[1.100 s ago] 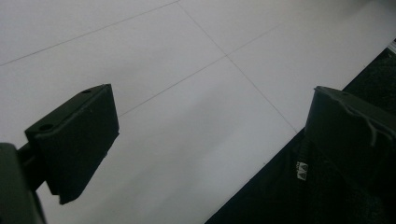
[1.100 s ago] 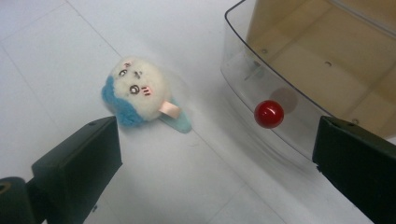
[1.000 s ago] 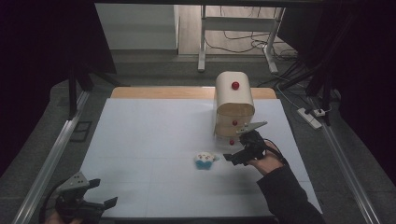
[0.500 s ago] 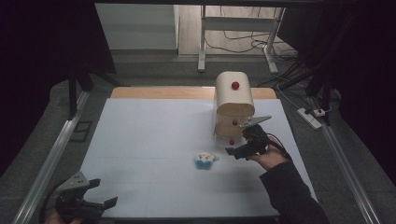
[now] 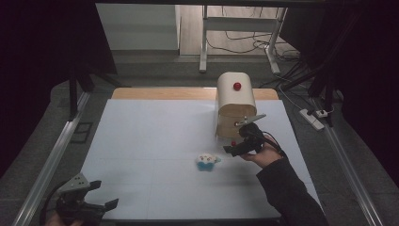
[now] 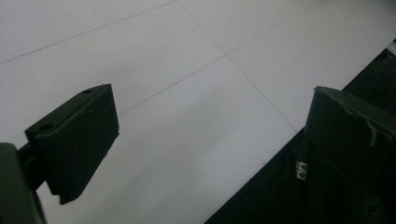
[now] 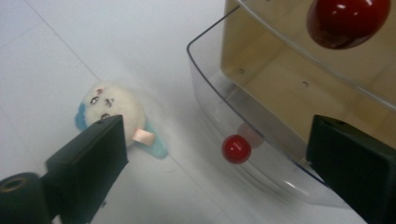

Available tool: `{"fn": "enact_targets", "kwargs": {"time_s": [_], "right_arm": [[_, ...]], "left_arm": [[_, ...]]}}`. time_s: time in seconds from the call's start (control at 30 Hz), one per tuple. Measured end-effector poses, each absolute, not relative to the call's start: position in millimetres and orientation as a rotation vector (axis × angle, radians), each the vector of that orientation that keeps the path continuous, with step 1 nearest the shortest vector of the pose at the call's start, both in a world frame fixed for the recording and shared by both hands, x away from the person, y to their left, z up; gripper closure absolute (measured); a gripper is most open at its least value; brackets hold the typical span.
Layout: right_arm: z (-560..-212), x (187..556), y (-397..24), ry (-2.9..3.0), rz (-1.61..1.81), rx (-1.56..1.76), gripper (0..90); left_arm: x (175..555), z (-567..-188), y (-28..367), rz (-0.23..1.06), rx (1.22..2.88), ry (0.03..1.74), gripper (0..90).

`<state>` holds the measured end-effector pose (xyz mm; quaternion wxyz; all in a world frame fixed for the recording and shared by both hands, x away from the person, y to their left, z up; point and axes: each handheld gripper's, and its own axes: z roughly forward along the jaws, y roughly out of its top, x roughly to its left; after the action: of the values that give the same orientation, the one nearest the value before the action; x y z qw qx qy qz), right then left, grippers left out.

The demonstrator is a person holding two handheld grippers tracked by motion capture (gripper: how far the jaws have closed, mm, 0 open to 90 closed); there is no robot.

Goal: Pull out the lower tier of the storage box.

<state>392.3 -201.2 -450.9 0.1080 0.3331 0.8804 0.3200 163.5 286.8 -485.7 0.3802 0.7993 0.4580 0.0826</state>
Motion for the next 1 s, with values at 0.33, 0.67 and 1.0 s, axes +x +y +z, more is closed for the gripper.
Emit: {"fn": "enact_targets", "kwargs": {"time_s": [0.33, 0.67, 1.0], "right_arm": [[-451.2, 395.2, -198.2, 2.583, 0.886, 0.957, 34.5], [-451.8, 393.8, -199.5, 2.599, 0.850, 0.956, 60.1], [-456.7, 388.6, -199.6, 2.649, 0.805, 0.925, 64.4]], "left_arm": [[163.6, -485.8, 286.8, 0.209, 2.043, 1.168, 3.3], [163.4, -485.7, 286.9, 0.209, 2.041, 1.168, 3.3], [163.3, -485.7, 287.1, 0.209, 2.039, 1.167, 3.3]]}}
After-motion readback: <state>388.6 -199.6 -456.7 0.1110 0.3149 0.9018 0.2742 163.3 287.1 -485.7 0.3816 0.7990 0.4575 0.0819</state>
